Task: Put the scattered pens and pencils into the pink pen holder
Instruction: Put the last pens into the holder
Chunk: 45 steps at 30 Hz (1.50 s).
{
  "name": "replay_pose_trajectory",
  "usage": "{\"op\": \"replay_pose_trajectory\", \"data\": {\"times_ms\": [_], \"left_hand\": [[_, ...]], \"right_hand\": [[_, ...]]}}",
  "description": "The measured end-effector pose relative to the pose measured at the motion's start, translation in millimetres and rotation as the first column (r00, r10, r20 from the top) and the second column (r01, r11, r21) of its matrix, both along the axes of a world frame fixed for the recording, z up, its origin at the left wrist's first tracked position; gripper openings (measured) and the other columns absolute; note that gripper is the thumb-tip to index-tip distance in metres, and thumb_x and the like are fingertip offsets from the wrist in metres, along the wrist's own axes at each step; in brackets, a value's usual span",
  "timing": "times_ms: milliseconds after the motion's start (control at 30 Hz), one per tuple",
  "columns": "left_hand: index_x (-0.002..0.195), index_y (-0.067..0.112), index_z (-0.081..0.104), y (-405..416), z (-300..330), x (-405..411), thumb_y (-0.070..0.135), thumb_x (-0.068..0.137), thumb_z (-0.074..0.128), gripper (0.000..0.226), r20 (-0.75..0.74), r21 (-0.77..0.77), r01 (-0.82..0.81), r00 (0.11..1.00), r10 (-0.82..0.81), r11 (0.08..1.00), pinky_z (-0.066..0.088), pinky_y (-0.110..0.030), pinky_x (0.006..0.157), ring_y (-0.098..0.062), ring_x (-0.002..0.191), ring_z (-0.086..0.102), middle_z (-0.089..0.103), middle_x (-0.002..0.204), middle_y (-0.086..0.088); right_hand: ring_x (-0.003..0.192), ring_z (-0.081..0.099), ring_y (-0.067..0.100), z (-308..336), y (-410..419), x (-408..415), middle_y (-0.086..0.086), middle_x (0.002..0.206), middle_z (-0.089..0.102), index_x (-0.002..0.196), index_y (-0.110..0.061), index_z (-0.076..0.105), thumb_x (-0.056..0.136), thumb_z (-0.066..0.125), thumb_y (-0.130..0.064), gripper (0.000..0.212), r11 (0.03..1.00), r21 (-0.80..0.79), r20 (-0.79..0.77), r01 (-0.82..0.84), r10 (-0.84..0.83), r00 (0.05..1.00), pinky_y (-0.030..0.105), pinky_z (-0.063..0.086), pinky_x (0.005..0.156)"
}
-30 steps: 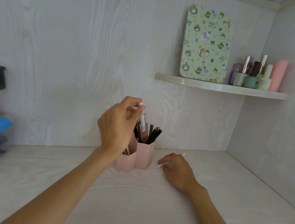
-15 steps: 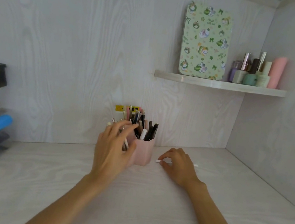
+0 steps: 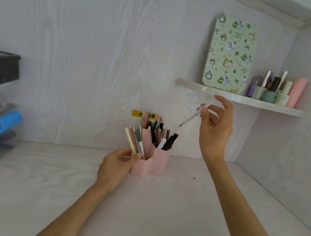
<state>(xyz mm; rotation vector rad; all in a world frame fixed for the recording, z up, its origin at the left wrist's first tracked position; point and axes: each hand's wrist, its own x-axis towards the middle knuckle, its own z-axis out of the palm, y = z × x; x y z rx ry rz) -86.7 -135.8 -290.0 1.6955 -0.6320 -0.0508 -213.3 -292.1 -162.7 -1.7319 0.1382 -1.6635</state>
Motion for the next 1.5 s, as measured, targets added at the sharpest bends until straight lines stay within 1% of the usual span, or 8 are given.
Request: {"op": "replay_pose_trajectory", "data": {"times_ms": [400,600,800,967,1067,1233,1400,1500], "left_hand": [[0.080,0.057,0.065,3.5,-2.9,0.1,0.054,0.070,0.066,0.011,-0.037,-0.033,0.052,0.998,-0.053,0.998,0.051,-0.027,0.079,0.007,0.086,0.063,0.069,0.084,0.029],[0.084,0.054,0.065,2.8,-5.3,1.0,0.060,0.067,0.062,0.019,-0.036,-0.030,0.032,0.999,-0.034,0.999,0.049,-0.025,0.075,0.007,0.087,0.062,0.068,0.085,0.028],[0.090,0.050,0.066,2.8,-5.7,0.9,0.055,0.073,0.065,0.018,-0.041,-0.029,0.024,0.999,-0.025,0.999,0.048,-0.024,0.075,0.004,0.088,0.062,0.068,0.086,0.027],[0.092,0.048,0.067,2.5,-6.0,0.8,0.057,0.072,0.066,0.022,-0.047,-0.023,0.014,0.999,-0.015,1.000,0.046,-0.023,0.073,0.005,0.088,0.061,0.068,0.087,0.027],[0.098,0.046,0.067,2.3,-6.0,1.2,0.057,0.072,0.065,0.029,-0.042,-0.016,0.010,0.999,-0.010,1.000,0.044,-0.021,0.071,0.004,0.090,0.061,0.068,0.089,0.026],[0.099,0.046,0.062,5.1,-1.6,-1.1,0.069,0.059,0.064,0.047,-0.021,0.027,0.027,0.999,-0.026,0.999,0.039,-0.016,0.064,0.006,0.087,0.058,0.062,0.090,0.030],[0.113,0.037,0.054,10.7,3.0,1.0,0.059,0.054,0.078,0.068,0.026,0.144,0.036,0.999,-0.040,0.989,0.043,-0.019,0.068,0.000,0.086,0.058,0.060,0.102,0.022],[0.101,0.040,0.057,13.2,8.5,-3.0,0.063,0.054,0.075,0.056,0.133,0.220,-0.085,0.990,0.056,0.972,0.044,-0.023,0.066,-0.004,0.087,0.061,0.062,0.095,0.022]], "right_hand": [[0.082,0.067,0.013,38.7,38.7,72.4,0.007,0.095,0.070,0.117,-0.016,0.051,0.090,0.057,-0.011,0.029,0.995,-0.092,-0.156,0.048,-0.062,0.986,0.021,0.054,0.076],[0.070,0.061,-0.003,54.2,32.9,64.5,-0.010,0.078,0.063,0.110,-0.019,0.056,0.084,0.062,-0.014,0.027,0.973,-0.136,-0.119,0.184,-0.201,0.972,0.025,0.054,0.077],[0.073,0.067,0.008,30.0,34.6,73.9,-0.007,0.078,0.069,0.104,-0.023,0.057,0.082,0.066,-0.019,0.024,0.981,-0.174,-0.382,0.088,-0.150,0.912,0.033,0.056,0.074],[0.121,0.048,0.017,-3.3,24.6,84.4,-0.006,0.120,0.064,0.098,-0.026,0.071,0.090,0.054,-0.033,0.020,0.812,-0.581,-0.583,0.053,-0.460,0.669,0.037,0.037,0.100],[0.132,0.035,0.021,-8.9,18.9,75.6,-0.002,0.135,0.053,0.105,-0.022,0.070,0.095,0.046,-0.030,0.027,0.783,-0.622,-0.526,0.027,-0.443,0.726,0.035,0.020,0.109],[0.102,0.052,0.012,-34.9,0.0,37.9,-0.003,0.113,0.061,0.113,-0.022,0.057,0.095,0.044,-0.023,0.022,0.945,-0.239,-0.377,0.224,-0.303,0.875,0.026,0.040,0.085],[0.108,0.047,0.019,-74.4,-9.1,20.7,0.008,0.130,0.047,0.133,-0.010,0.033,0.077,0.067,-0.001,0.066,0.914,0.393,-0.748,0.100,0.255,0.612,0.029,0.040,0.085],[0.114,0.047,0.020,-82.9,-0.1,25.3,0.002,0.130,0.046,0.137,-0.015,0.031,0.072,0.077,-0.013,0.080,0.899,0.437,-0.733,0.010,0.350,0.584,0.028,0.042,0.087]]}}
